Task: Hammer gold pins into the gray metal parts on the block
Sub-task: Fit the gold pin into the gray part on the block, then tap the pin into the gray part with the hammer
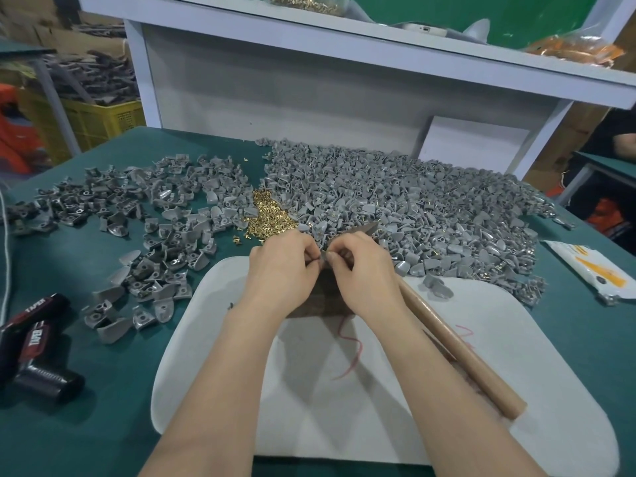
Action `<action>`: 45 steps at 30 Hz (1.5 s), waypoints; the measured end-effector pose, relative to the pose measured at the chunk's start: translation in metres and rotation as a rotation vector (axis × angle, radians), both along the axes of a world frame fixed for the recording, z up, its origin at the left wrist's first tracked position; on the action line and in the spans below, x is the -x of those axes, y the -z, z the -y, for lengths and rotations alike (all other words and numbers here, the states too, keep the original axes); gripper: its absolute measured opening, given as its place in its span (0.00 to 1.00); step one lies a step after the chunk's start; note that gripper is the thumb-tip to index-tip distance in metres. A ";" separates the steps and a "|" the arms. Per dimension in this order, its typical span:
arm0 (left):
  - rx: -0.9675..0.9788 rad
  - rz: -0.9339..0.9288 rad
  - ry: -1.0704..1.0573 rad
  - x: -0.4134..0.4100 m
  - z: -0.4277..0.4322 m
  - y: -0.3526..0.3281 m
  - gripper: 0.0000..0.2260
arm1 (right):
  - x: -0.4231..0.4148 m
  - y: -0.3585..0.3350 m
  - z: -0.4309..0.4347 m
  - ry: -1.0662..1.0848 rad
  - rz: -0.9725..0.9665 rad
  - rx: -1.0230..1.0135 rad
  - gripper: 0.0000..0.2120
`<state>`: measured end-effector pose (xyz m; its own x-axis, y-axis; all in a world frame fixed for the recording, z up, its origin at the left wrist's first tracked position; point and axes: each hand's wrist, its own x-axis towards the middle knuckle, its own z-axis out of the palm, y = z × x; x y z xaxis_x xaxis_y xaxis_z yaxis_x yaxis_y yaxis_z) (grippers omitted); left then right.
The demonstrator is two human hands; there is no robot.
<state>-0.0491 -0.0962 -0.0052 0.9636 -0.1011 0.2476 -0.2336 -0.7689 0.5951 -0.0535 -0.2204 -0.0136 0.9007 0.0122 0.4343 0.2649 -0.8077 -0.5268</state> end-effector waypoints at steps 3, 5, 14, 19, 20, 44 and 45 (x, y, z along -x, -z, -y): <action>0.004 -0.005 0.000 0.000 0.000 0.000 0.06 | 0.001 0.001 0.000 0.000 0.002 -0.047 0.03; 0.006 -0.007 0.005 0.001 -0.001 -0.001 0.06 | 0.001 0.001 -0.001 -0.003 -0.004 -0.070 0.03; -0.016 0.002 0.037 0.001 0.000 -0.003 0.07 | -0.004 -0.008 -0.003 0.032 -0.058 0.147 0.04; -0.026 0.014 0.047 0.000 0.000 -0.003 0.06 | -0.006 -0.012 -0.004 0.060 -0.088 0.214 0.05; -0.025 0.017 0.048 0.000 0.000 -0.003 0.06 | -0.006 -0.013 -0.004 0.065 -0.092 0.214 0.05; 0.023 0.004 0.000 -0.001 0.001 0.002 0.06 | 0.032 -0.032 0.066 0.150 -0.165 0.085 0.20; 0.025 0.003 0.002 -0.001 0.001 0.002 0.06 | 0.039 -0.036 0.065 0.130 -0.065 0.079 0.25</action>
<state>-0.0483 -0.0971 -0.0071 0.9627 -0.0970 0.2526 -0.2369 -0.7534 0.6134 -0.0926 -0.2850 0.0223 0.9230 -0.0742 0.3775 0.1232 -0.8726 -0.4727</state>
